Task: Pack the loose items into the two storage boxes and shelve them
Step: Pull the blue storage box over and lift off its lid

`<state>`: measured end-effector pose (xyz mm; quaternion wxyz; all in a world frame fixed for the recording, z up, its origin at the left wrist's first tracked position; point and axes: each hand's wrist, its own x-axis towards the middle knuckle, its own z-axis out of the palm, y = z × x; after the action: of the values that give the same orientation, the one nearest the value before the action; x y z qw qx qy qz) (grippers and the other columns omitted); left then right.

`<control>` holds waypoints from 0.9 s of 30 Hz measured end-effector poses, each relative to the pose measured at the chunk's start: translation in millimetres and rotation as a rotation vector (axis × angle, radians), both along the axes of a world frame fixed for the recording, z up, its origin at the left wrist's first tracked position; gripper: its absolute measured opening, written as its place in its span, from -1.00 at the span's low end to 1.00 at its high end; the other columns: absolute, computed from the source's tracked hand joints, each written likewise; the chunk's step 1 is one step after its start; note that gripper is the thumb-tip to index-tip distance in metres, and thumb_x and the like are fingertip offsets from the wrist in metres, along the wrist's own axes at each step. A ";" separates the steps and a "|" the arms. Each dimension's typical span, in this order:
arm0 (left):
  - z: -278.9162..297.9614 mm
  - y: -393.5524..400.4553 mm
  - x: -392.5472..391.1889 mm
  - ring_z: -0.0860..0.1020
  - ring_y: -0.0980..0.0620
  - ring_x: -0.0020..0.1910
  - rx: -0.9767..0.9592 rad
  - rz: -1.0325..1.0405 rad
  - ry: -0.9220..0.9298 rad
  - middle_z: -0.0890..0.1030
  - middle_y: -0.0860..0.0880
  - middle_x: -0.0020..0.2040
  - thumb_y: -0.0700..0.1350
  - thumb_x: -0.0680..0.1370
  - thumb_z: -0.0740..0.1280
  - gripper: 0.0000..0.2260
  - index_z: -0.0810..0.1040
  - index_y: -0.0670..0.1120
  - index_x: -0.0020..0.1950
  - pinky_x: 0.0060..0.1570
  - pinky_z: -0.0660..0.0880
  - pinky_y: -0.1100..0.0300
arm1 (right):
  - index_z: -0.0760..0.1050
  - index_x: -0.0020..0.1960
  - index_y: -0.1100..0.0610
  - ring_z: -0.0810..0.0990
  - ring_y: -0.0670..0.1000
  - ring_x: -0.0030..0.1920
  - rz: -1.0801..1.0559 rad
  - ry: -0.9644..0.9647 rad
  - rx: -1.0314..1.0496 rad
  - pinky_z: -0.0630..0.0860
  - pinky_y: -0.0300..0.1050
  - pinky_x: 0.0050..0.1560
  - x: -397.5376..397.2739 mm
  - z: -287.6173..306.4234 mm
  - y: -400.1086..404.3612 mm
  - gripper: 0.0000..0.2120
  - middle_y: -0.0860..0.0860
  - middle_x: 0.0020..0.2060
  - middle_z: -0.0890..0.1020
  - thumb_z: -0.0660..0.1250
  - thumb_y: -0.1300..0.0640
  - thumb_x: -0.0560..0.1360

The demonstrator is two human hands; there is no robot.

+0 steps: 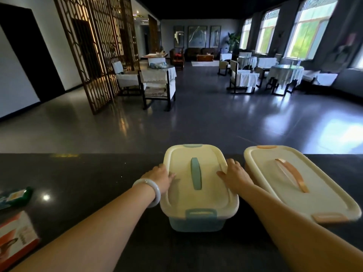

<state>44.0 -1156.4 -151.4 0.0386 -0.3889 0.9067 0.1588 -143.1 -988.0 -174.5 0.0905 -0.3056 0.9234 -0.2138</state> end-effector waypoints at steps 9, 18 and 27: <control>-34.6 -3.1 -10.6 0.51 -0.01 -0.30 0.282 0.227 0.195 0.49 -0.07 -0.18 0.14 0.66 -0.06 -0.62 0.15 -0.04 0.39 -0.41 0.33 0.13 | 0.14 0.46 0.05 0.51 0.11 0.01 -0.064 -0.196 -0.104 0.40 -0.06 -0.04 0.2 -20.0 -3.7 -0.55 0.15 0.22 0.53 0.00 -0.12 0.65; -37.6 29.4 59.4 0.51 0.09 -0.12 0.439 0.312 0.349 0.52 0.00 0.07 0.18 0.64 -0.03 -0.50 0.00 0.09 0.56 -0.18 0.41 0.15 | 0.22 0.41 -0.01 0.57 0.00 -0.13 -0.039 -0.161 -0.147 0.52 -0.04 -0.15 69.6 -17.5 31.1 -0.64 0.00 -0.09 0.57 -0.04 -0.06 0.66; -49.6 59.7 163.4 0.49 0.11 -0.01 0.453 0.328 0.413 0.49 0.02 0.17 0.21 0.63 0.01 -0.46 0.02 0.08 0.57 0.00 0.41 0.10 | 0.15 0.48 -0.01 0.60 -0.02 -0.20 -0.004 -0.217 -0.182 0.59 -0.07 -0.21 169.1 -17.2 65.0 -0.59 0.01 -0.15 0.57 -0.03 -0.05 0.66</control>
<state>207.5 -1096.7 -201.0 -0.0863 -0.4708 0.7624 0.4356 26.0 -923.0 -191.7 0.1615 -0.2857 0.8856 -0.3286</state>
